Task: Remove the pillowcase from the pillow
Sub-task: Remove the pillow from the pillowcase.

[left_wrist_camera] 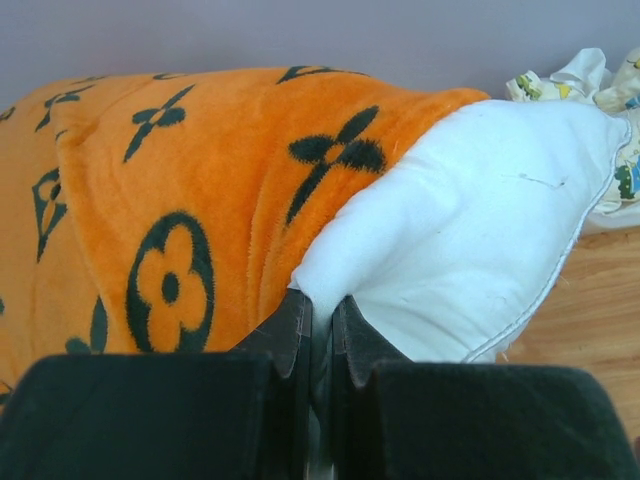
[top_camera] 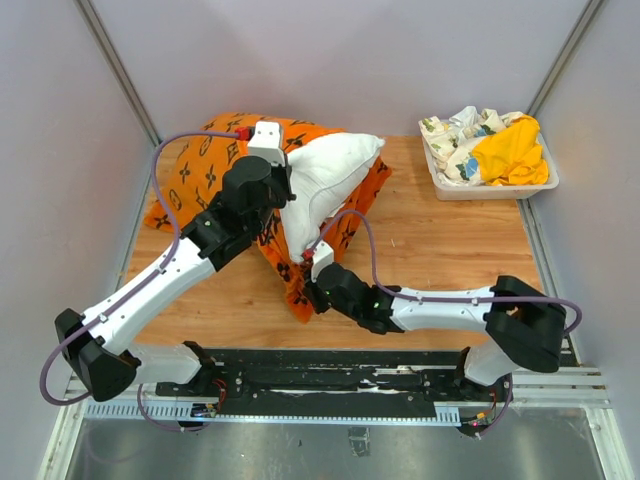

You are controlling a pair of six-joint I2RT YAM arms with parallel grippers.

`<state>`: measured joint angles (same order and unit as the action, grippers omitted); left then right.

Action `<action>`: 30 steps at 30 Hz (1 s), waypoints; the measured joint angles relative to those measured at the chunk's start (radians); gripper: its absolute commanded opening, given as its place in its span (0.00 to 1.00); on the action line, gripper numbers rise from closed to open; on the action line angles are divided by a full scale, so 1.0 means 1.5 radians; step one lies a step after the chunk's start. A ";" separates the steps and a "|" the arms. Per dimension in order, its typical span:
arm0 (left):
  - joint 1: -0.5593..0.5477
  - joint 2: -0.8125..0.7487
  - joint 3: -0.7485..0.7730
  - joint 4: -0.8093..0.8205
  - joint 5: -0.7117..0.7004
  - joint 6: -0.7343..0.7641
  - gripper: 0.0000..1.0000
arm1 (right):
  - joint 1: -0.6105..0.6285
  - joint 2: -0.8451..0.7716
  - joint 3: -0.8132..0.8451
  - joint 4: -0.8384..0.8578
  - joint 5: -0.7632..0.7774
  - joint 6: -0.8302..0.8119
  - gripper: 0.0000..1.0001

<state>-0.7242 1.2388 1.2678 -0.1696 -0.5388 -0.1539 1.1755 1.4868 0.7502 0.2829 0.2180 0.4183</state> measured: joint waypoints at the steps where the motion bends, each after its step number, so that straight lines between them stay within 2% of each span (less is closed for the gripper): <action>1: 0.002 0.000 0.004 -0.004 0.001 0.000 0.00 | 0.000 0.009 0.007 -0.001 0.003 0.002 0.01; 8: 0.008 -0.003 0.008 -0.014 0.001 0.011 0.00 | 0.000 0.013 0.007 -0.005 0.015 0.009 0.02; 10: 0.010 -0.008 0.008 -0.014 0.001 0.011 0.00 | 0.000 0.004 0.002 -0.006 0.015 0.011 0.10; 11: 0.011 -0.012 0.008 -0.015 0.001 0.011 0.00 | 0.000 -0.001 0.002 -0.007 0.014 0.010 0.19; 12: 0.013 -0.016 0.008 -0.014 0.001 0.012 0.00 | 0.000 -0.006 0.002 -0.009 0.014 0.008 0.35; 14: 0.016 -0.024 0.007 -0.002 0.000 0.021 0.00 | 0.000 -0.030 -0.002 -0.042 0.004 -0.007 0.79; 15: 0.021 -0.031 0.007 0.013 0.001 0.028 0.00 | 0.002 -0.049 -0.010 -0.065 -0.001 -0.019 0.91; 16: 0.027 -0.040 0.005 0.033 0.000 0.037 0.00 | 0.003 -0.077 -0.019 -0.097 -0.010 -0.032 0.98; 20: 0.040 -0.090 -0.018 0.094 -0.010 0.061 0.00 | 0.013 -0.222 -0.036 -0.178 -0.021 -0.093 0.98; 25: 0.040 -0.131 -0.055 0.126 -0.004 0.073 0.00 | -0.031 -0.440 -0.037 -0.120 -0.044 -0.123 0.98; 28: 0.040 -0.135 -0.076 0.141 0.009 0.072 0.00 | -0.099 -0.485 -0.032 -0.069 -0.070 -0.112 0.99; 30: 0.039 -0.132 -0.084 0.146 0.023 0.067 0.00 | -0.121 -0.462 -0.005 -0.068 -0.081 -0.110 0.96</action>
<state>-0.6651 1.0401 1.1416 0.0490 -0.5037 -0.0528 0.9943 0.7933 0.7425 0.1810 0.0959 0.2535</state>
